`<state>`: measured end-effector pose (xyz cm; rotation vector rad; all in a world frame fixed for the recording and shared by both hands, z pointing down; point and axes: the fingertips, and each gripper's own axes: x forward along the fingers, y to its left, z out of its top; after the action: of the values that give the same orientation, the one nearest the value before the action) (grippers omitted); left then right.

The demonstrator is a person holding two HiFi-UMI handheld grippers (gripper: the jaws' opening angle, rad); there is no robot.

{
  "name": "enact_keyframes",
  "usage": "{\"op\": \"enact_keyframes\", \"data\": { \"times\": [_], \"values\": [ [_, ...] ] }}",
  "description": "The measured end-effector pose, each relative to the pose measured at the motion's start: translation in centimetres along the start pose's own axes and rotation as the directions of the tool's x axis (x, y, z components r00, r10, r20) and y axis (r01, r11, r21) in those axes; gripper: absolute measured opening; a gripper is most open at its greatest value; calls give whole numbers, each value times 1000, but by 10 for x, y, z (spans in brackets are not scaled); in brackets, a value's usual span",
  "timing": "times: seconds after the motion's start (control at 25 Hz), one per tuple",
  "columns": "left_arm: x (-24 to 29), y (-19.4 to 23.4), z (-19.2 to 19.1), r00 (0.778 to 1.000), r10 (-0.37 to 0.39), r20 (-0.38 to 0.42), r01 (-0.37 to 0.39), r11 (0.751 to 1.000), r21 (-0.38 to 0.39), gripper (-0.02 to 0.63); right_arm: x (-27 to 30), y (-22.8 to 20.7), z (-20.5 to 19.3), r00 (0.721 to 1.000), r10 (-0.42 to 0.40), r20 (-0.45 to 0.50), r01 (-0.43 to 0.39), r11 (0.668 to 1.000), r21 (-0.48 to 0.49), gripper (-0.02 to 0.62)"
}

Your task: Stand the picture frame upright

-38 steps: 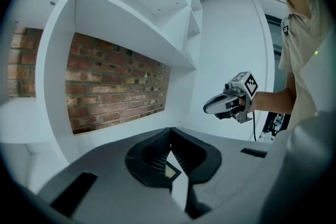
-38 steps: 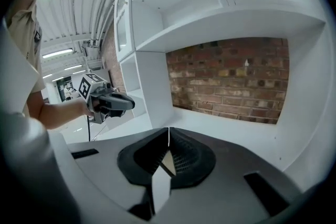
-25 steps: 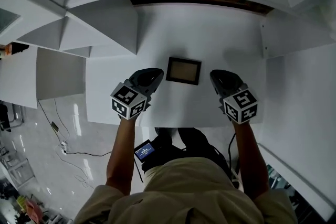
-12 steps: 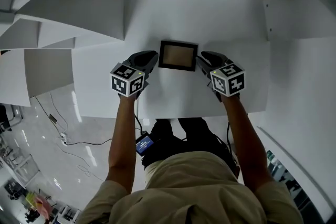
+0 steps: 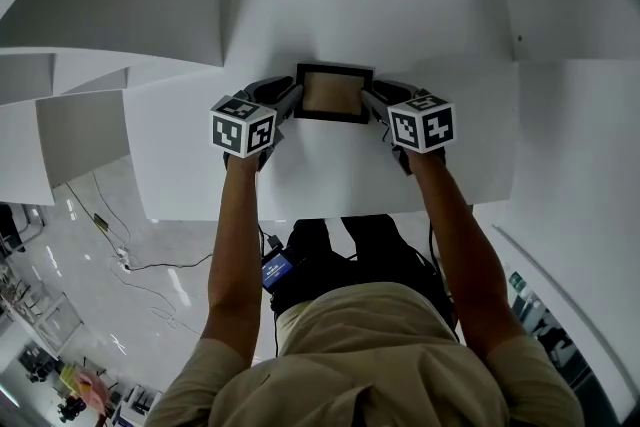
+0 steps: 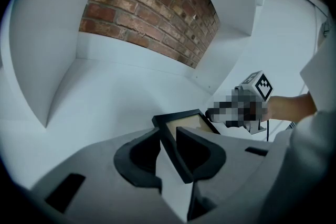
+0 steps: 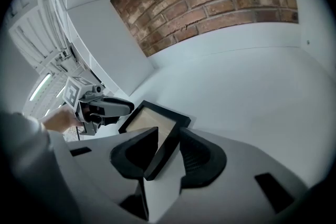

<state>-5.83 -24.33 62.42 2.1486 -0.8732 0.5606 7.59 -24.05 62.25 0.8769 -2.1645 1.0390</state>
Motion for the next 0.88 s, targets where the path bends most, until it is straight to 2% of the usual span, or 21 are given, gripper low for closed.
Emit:
{"op": "enact_keyframes", "data": {
  "times": [0.32, 0.48, 0.72, 0.88],
  "values": [
    [10, 0, -3, 995, -13, -95, 14, 1000, 11, 77, 11, -3, -5, 1000, 5, 1, -5, 999, 50, 127],
    [6, -2, -1, 998, -11, -63, 12, 1000, 11, 78, 6, 2, -2, 999, 5, 45, -7, 999, 40, 127],
    [-9, -10, 13, 998, -19, 63, 20, 1000, -14, 78, -5, 9, 7, 991, 9, 135, -13, 1000, 28, 120],
    [-21, -19, 19, 995, -33, 98, 31, 999, 15, 78, -17, 16, 18, 980, 13, 197, -15, 1000, 4, 115]
  ]
}}
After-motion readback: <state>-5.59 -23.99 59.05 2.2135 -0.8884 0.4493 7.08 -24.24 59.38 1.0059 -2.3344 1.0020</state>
